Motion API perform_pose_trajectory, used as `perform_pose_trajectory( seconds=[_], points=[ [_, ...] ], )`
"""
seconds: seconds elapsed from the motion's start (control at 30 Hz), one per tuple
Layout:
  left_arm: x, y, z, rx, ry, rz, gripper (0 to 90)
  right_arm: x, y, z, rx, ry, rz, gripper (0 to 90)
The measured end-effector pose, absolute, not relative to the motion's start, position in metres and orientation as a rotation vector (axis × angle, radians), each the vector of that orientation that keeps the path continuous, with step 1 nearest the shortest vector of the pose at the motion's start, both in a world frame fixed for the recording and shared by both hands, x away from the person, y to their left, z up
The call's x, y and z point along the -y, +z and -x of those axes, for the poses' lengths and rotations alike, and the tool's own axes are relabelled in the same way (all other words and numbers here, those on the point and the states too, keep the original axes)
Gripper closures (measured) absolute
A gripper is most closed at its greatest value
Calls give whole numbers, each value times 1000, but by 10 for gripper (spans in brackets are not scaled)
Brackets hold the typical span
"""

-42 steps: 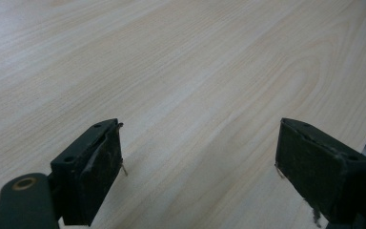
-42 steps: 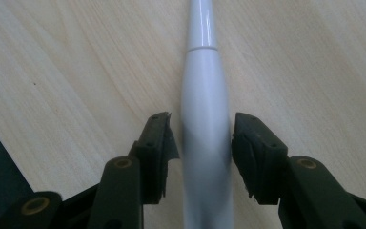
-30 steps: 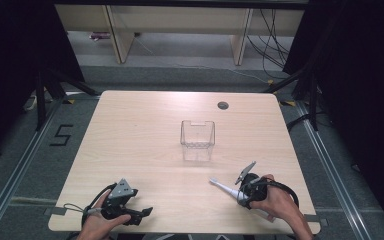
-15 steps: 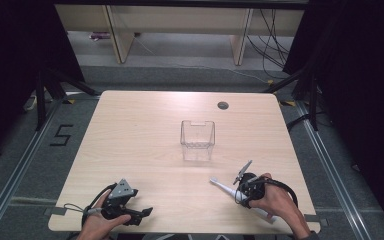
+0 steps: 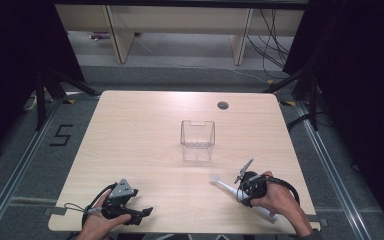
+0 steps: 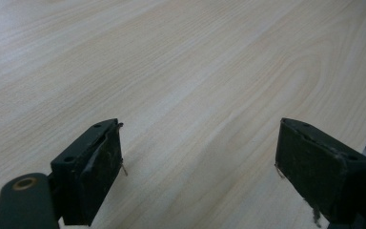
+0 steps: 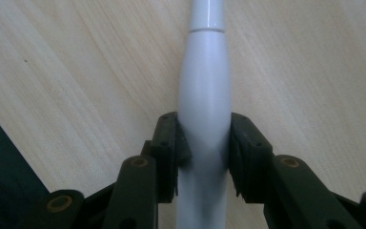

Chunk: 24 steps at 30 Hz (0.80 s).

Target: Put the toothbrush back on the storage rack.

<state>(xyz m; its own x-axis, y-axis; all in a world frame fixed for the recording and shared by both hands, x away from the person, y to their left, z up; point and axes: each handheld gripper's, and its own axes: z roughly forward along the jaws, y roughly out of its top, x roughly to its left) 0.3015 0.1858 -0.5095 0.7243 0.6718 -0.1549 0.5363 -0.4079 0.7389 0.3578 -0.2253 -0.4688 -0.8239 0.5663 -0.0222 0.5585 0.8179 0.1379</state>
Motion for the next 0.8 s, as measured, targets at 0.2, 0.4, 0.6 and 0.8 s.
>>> perform_pose_trajectory(
  seconds=[0.2, 0.4, 0.6, 0.8],
  points=[
    [-186, -509, -302, -906, 209, -2109, 151, 230, -455, -356, -2923, 301, -897, 665],
    [-187, -509, -303, -902, 217, -2122, 151, 234, -449, -359, -2901, 387, -897, 664],
    [-187, -508, -303, -903, 215, -2120, 152, 236, -445, -361, -2879, 508, -921, 664],
    [-187, -509, -303, -900, 214, -2121, 151, 241, -442, -365, -2841, 636, -908, 665]
  ],
)
